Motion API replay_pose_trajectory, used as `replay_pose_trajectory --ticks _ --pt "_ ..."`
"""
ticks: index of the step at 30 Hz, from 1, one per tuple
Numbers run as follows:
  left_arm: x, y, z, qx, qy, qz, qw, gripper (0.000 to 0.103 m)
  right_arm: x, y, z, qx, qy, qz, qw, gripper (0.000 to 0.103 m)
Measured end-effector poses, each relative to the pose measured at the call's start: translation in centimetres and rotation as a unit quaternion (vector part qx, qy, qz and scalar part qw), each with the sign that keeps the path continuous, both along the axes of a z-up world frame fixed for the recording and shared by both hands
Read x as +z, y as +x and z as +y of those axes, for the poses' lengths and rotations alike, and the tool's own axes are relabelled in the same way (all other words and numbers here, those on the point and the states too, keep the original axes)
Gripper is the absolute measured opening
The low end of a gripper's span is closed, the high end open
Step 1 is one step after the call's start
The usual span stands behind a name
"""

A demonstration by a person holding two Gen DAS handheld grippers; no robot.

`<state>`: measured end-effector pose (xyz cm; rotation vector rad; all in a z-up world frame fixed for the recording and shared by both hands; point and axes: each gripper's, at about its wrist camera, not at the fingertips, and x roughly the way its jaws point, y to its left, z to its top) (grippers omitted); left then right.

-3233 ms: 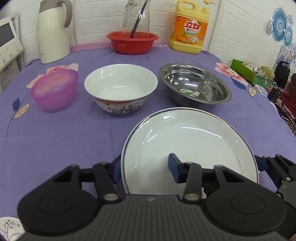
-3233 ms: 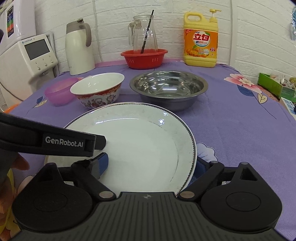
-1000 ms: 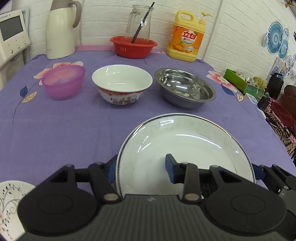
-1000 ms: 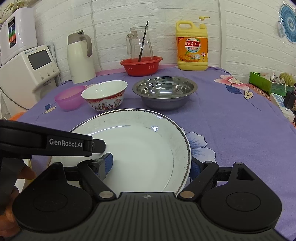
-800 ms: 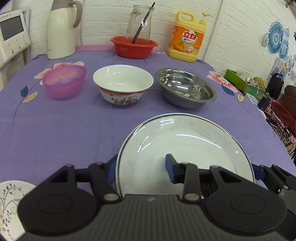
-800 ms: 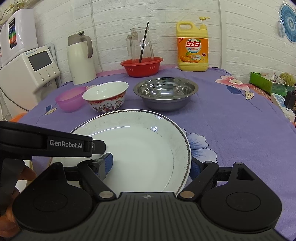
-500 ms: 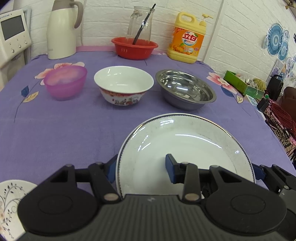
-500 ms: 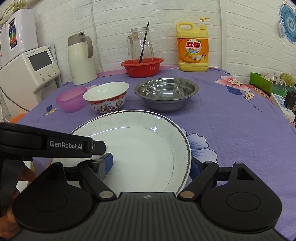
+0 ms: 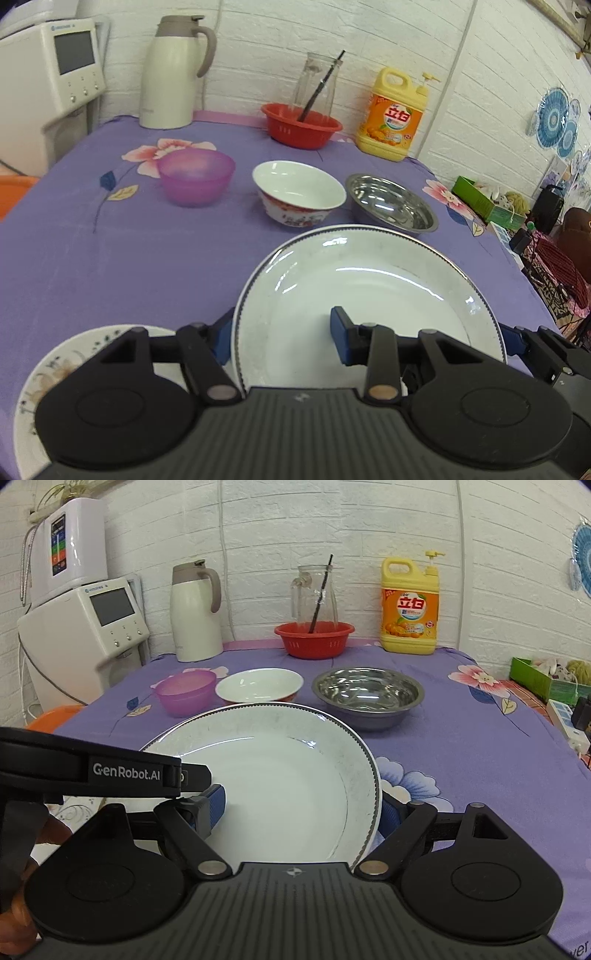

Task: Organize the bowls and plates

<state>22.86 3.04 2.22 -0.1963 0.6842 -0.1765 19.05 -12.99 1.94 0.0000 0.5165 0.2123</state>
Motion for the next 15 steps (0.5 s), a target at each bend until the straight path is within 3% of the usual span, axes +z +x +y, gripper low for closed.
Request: replay_pose_trajectory --ticks 10,15 --pt "-0.8 -5.7 9.6 0.103 0.017 -0.001 0.9945 0.036 -0.7 -2.4 9.2 0.105 -0.004 0.011 0.994 0.103" --pt "-1.7 -6.9 11.8 0.122 0.011 0.004 0.9925 0.036 -1.6 -2.9 11.8 0.136 -0.016 0.024 0.99 0.103"
